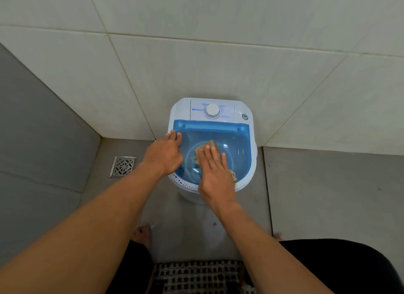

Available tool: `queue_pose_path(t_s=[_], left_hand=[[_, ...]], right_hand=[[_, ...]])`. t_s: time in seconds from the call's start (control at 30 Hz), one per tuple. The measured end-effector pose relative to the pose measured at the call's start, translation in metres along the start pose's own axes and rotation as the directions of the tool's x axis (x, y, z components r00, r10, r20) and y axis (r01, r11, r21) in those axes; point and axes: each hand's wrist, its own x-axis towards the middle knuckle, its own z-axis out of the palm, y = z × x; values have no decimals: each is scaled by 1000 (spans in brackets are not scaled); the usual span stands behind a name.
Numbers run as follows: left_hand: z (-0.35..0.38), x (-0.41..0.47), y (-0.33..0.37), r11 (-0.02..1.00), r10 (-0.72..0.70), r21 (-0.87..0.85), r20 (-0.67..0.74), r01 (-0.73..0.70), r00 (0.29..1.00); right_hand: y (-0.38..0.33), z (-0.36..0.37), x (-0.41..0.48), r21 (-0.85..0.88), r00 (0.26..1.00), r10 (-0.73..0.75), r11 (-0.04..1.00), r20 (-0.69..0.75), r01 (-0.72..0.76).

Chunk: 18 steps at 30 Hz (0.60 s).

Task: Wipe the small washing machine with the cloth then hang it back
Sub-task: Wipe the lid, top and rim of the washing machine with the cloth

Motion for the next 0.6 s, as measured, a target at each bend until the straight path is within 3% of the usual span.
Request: queue_pose_path(t_s=[0.13, 0.3, 0.47, 0.6], left_hand=[[0, 0, -1, 1000, 21, 11, 14, -21, 1000], [1, 0, -1, 1000, 26, 7, 19, -26, 999], [-1, -1, 3, 1000, 10, -6, 19, -9, 1000], [-1, -1, 2, 1000, 2, -10, 17, -1, 1000]], right_hand=[[-3, -2, -15, -19, 979, -186, 982, 76, 188], [23, -15, -29, -71, 960, -252, 962, 124, 262], [32, -28, -27, -165, 985, -153, 973, 81, 164], [1, -15, -22, -1, 999, 14, 1000, -29, -14]])
